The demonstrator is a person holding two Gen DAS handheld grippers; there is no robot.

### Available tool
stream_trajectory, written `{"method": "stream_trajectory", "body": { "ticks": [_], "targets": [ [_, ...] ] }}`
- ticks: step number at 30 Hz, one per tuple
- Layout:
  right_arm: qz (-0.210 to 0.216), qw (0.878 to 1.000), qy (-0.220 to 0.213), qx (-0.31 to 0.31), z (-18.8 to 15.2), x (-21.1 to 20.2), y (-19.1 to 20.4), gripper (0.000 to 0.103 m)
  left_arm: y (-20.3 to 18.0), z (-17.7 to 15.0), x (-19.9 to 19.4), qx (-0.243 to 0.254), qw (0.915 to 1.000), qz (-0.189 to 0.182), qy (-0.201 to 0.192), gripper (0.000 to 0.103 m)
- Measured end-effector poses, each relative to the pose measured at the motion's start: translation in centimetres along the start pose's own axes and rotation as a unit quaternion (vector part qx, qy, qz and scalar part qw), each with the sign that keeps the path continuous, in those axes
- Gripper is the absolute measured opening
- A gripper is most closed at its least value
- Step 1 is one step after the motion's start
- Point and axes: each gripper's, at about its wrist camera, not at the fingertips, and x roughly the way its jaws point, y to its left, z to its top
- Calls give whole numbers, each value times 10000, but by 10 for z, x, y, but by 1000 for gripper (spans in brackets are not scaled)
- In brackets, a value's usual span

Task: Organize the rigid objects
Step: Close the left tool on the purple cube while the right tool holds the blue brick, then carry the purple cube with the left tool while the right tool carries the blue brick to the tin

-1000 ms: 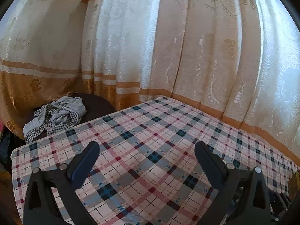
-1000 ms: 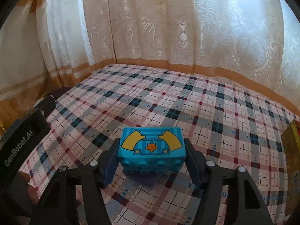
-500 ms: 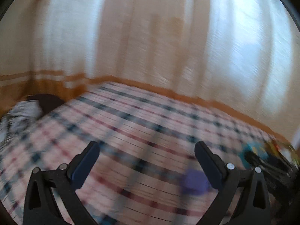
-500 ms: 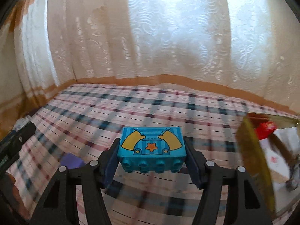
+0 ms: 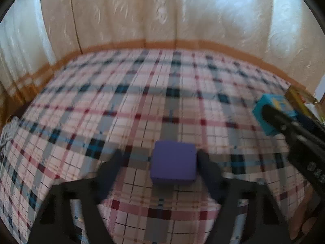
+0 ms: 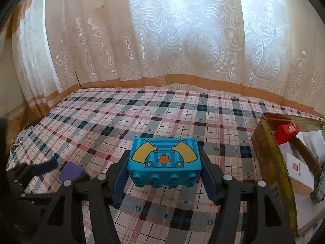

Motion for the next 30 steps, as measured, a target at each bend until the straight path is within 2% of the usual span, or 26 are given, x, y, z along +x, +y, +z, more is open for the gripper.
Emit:
{"method": "stream_trajectory", "body": {
  "ticks": [2,4,11,16,26,30],
  "targets": [
    [24,10000,24,11,0,1,0,66,1,-1,-1,-19,10000,41,-14,57],
    [42,10000,55,42,0,2,-1,66,-1,-2,-2,37,10000,6,-49,40],
    [56,10000,-37,-26,-1,-1,3,66,7,0,-2,-331,9993,112,-137,39],
    [6,9994,-304,-191,-2,-12,12,66,12,0,-22,-867,9933,133,-755,39],
    [-70,9987,-464,-172,-2,-18,13,66,13,-1,-35,-950,9884,348,-1135,39],
    [-54,9979,-626,-140,-3,-24,13,66,11,-6,-47,-960,9835,499,-1448,39]
  ]
}}
